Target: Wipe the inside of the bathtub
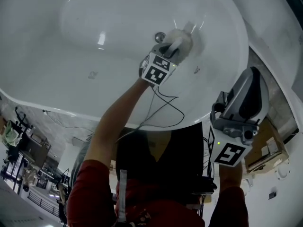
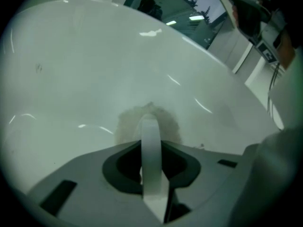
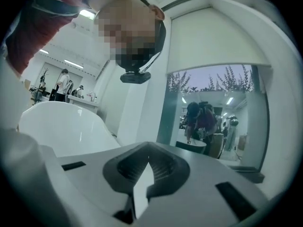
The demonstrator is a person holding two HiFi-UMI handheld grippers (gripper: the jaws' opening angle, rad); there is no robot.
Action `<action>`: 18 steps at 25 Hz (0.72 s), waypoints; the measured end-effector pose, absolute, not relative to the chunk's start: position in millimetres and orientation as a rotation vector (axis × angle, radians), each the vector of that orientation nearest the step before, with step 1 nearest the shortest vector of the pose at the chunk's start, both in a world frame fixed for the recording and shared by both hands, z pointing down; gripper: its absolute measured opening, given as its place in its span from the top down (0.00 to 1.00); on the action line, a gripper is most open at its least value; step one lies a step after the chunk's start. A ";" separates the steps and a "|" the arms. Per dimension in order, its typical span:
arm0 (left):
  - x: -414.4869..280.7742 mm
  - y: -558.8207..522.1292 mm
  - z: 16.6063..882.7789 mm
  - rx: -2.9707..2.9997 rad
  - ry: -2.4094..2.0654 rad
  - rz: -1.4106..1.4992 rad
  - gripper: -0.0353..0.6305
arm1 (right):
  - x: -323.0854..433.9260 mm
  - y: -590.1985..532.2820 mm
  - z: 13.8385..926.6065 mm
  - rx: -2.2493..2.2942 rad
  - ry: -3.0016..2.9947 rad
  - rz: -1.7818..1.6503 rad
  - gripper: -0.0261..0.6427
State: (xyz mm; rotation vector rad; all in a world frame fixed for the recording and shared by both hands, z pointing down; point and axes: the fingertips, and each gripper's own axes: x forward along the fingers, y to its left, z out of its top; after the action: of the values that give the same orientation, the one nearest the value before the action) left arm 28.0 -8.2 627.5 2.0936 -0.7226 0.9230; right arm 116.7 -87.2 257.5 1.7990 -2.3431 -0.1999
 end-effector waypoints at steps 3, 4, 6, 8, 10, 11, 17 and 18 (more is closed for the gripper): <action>28.2 -11.1 567.4 2.188 -0.656 0.854 0.81 | 118.7 -74.3 226.6 1.869 -2.291 -0.233 0.94; 28.2 -9.7 547.0 2.210 -0.632 0.831 0.80 | 118.2 -68.4 216.7 1.887 -2.271 -0.247 0.94; 28.6 -0.9 507.9 2.245 -0.575 0.800 0.80 | 116.4 -54.1 198.5 1.919 -2.224 -0.278 0.94; 30.7 11.2 474.2 2.260 -0.507 0.780 0.80 | 113.3 -38.8 182.9 1.951 -2.168 -0.326 0.94; 36.4 23.4 447.5 2.236 -0.432 0.750 0.80 | 109.7 -27.8 167.8 1.980 -2.120 -0.394 0.94; 41.8 30.7 435.6 2.219 -0.392 0.733 0.80 | 109.3 -24.0 160.2 1.998 -2.102 -0.417 0.94; 76.0 89.4 406.2 2.249 -0.260 0.806 0.80 | 132.7 10.1 133.3 2.138 -2.020 -0.424 0.94; 83.6 97.9 409.0 2.239 -0.245 0.812 0.80 | 139.4 16.6 133.9 2.153 -2.008 -0.418 0.94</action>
State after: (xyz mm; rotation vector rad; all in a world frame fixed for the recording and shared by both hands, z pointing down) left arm 83.6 97.9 409.0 2.2391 -0.2449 0.8115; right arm 139.4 16.6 133.9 2.1532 -2.0083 -0.4180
